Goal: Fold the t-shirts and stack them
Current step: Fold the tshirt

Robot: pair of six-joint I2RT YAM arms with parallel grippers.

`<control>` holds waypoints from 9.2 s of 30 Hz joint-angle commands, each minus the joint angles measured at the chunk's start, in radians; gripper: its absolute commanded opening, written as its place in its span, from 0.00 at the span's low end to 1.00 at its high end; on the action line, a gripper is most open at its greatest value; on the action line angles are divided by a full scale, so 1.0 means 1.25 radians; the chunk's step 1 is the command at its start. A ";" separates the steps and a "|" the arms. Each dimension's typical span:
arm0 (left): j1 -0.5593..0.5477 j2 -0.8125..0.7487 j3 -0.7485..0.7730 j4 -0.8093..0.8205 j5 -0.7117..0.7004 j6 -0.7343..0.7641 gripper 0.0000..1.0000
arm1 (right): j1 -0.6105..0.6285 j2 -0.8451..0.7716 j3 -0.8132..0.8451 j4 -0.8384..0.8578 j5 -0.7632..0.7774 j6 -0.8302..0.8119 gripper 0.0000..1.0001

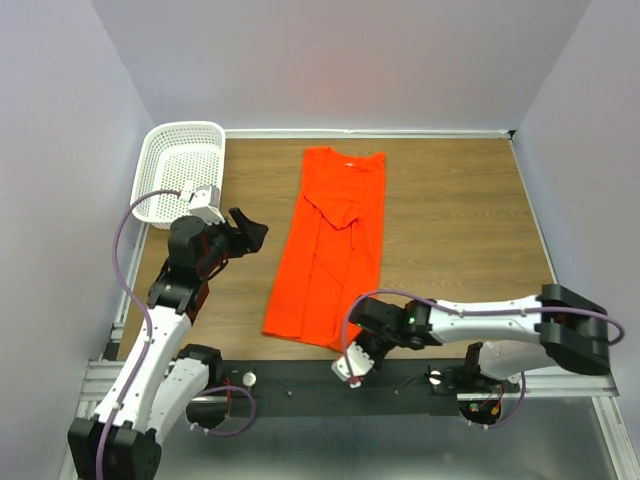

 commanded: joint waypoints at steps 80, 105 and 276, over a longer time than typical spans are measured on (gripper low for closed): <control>0.055 0.376 0.164 0.079 0.147 -0.058 0.79 | -0.368 -0.163 0.032 -0.208 -0.272 -0.116 0.84; -0.228 0.179 -0.097 -0.375 0.011 -0.331 0.69 | -0.243 -0.173 -0.068 0.004 -0.083 0.002 0.81; 0.008 0.719 0.133 0.121 0.183 -0.144 0.68 | -0.689 0.275 0.385 -0.109 -0.322 -0.092 0.72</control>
